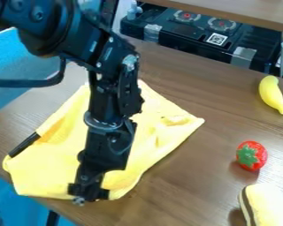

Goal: Unfold from top left to bottom right

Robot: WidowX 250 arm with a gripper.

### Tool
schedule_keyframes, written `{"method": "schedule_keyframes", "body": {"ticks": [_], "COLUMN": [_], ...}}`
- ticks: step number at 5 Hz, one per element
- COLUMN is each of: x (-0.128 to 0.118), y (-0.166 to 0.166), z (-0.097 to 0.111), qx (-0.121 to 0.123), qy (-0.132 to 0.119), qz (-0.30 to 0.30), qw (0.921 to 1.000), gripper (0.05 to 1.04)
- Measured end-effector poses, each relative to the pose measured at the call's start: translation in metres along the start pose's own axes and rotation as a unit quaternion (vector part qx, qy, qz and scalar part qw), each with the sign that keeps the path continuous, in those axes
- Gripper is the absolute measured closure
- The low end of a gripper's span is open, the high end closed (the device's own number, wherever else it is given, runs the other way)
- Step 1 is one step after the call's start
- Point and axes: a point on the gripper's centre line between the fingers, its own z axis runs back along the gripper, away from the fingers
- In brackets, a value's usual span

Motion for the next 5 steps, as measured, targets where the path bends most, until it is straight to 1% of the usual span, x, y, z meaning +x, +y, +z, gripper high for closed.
{"method": "schedule_keyframes", "body": {"ticks": [1, 2, 3, 4, 5], "x": [0.002, 0.007, 0.011, 0.011, 0.013], "y": [-0.006, -0.019, -0.035, -0.033, -0.026], "z": [0.000, 0.004, 0.006, 0.004, -0.001], "qx": [-0.016, -0.039, -0.024, -0.020, -0.037], "qy": [-0.001, 0.011, 0.019, 0.029, 0.049], "qz": [-0.004, -0.028, -0.073, -0.088, -0.090], "qw": [0.9999, 0.9988, 0.9969, 0.9955, 0.9940], "gripper": [1.015, 1.015, 1.015, 0.998, 0.823]}}
